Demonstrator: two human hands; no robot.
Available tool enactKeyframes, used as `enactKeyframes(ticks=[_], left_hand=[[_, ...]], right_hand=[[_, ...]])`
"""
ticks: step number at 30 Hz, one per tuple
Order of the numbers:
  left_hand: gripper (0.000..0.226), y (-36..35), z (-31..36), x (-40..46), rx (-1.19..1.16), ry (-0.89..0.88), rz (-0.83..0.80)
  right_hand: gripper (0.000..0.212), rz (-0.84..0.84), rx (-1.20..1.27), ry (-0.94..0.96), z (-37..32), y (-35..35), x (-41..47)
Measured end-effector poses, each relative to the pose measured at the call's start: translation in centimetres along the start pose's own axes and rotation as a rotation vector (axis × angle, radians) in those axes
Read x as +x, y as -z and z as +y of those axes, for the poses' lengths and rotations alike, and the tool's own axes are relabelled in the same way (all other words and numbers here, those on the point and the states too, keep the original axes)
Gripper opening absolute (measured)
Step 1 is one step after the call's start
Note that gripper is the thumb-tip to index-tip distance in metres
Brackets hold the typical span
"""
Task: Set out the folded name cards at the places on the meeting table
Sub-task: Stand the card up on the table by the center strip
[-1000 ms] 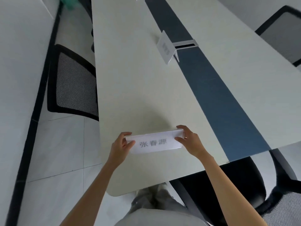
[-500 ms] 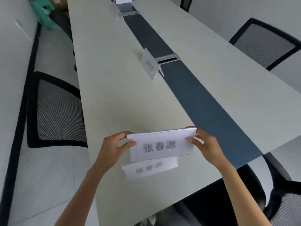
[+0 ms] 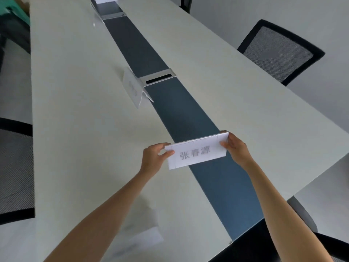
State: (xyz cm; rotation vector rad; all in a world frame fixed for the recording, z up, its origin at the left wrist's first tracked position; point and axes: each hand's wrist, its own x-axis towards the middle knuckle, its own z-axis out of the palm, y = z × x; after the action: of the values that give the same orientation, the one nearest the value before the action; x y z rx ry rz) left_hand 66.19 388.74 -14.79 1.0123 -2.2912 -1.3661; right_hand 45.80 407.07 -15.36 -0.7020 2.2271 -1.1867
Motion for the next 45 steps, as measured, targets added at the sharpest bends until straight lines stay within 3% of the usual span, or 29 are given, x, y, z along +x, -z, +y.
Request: enactKeyframes(ticks=[14,17,20,23,26,38,42,45], left_hand=[[0.039,-6.3,-1.1,3.0,0.027,0.157,0.013],[0.051,-6.8,-0.6,2.4,-0.059,0.305,0.050],[0.042,-7.3,-0.4,1.5,-0.140,0.441,0.058],[0.037,-7.9,-0.5,0.3,-0.137,0.400,-0.052],[0.050,-8.0,-0.7,0.2,-0.159,0.350,-0.117],[0.063,-5.2,0.2,10.8,-0.354,0.342,-0.035],[0.058,-4.6,-0.8,14.3,-0.361,0.508,0.038],[0.058,-4.0,-1.9,16.4,-0.327,0.538,0.057]], right_hand=[[0.042,0.048,0.026,-0.122,5.0,-0.1,4.4],[0.042,0.104,0.068,-0.130,5.7,-0.4,3.2],[0.040,0.158,0.137,-0.164,6.7,-0.9,1.7],[0.042,0.151,0.179,-0.170,7.4,-1.6,0.8],[0.045,0.155,0.203,-0.184,7.1,-2.3,1.3],[0.052,0.059,0.195,-0.192,2.3,-4.7,14.5],[0.056,0.006,0.200,-0.197,1.1,-5.7,19.2],[0.058,-0.019,0.204,-0.192,0.5,-6.1,22.1]])
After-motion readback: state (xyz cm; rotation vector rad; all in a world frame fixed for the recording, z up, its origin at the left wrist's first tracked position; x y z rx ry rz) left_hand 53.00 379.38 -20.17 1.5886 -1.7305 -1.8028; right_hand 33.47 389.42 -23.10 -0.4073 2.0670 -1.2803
